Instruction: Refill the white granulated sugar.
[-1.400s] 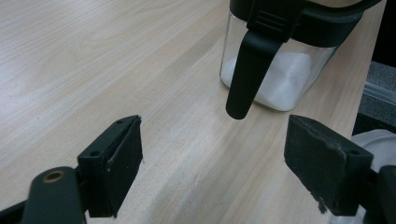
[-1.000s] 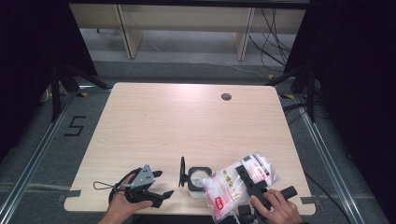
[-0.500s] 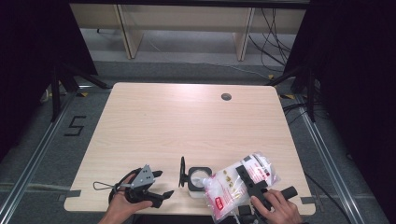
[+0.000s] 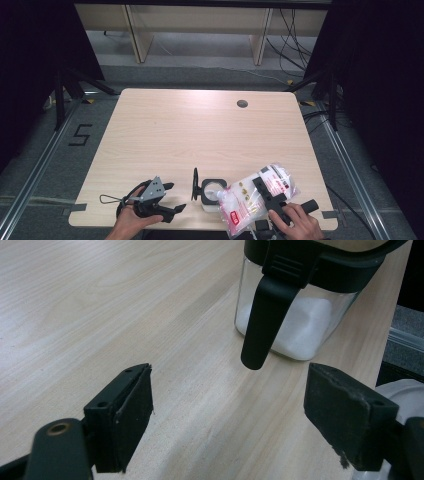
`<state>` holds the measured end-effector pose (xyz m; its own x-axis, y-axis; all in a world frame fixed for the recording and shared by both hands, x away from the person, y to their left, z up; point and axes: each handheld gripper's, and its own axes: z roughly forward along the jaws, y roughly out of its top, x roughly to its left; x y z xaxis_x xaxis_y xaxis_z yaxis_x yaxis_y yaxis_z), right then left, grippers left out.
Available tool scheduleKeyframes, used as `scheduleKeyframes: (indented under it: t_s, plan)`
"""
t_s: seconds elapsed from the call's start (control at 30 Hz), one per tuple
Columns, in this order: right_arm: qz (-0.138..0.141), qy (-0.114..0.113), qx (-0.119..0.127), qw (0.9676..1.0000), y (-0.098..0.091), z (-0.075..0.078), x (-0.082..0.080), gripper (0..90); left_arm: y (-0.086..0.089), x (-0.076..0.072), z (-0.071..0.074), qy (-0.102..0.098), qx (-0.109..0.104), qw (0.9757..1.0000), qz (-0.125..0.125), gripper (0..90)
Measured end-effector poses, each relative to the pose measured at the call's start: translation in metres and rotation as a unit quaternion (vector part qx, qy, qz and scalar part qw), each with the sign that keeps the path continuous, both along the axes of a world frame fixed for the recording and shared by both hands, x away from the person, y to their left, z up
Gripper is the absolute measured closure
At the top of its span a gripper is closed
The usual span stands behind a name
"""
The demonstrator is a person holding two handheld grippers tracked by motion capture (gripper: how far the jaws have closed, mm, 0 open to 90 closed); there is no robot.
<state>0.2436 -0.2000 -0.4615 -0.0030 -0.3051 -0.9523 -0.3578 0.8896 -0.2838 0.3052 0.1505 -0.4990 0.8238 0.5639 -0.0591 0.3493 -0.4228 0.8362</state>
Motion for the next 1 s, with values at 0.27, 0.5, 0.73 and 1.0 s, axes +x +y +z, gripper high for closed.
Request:
scheduleKeyframes:
  t_s: [0.27, 0.5, 0.73, 1.0]
  plan:
    - [-0.007, 0.003, 0.001, 1.0000, -0.0004, -0.0010, -0.0003, 47.0, 0.0001, 0.0011, -0.0002, -0.009, 0.009, 0.9999, -0.007, 19.3]
    - [-0.001, -0.003, -0.004, 1.0000, -0.0001, 0.0012, 0.0002, 47.0, 0.0005, 0.0012, -0.0004, -0.006, 0.012, 0.9999, -0.003, 19.3]
    - [-0.016, 0.003, 0.000, 0.9999, -0.0002, -0.0014, -0.0015, 47.0, -0.0002, 0.0012, -0.0010, -0.006, 0.005, 1.0000, -0.002, 19.3]
    - [-0.004, -0.006, -0.020, 0.9998, 0.0015, 0.0014, -0.0010, 47.1, 0.0009, 0.0015, 0.0001, -0.007, 0.009, 0.9999, -0.007, 19.3]
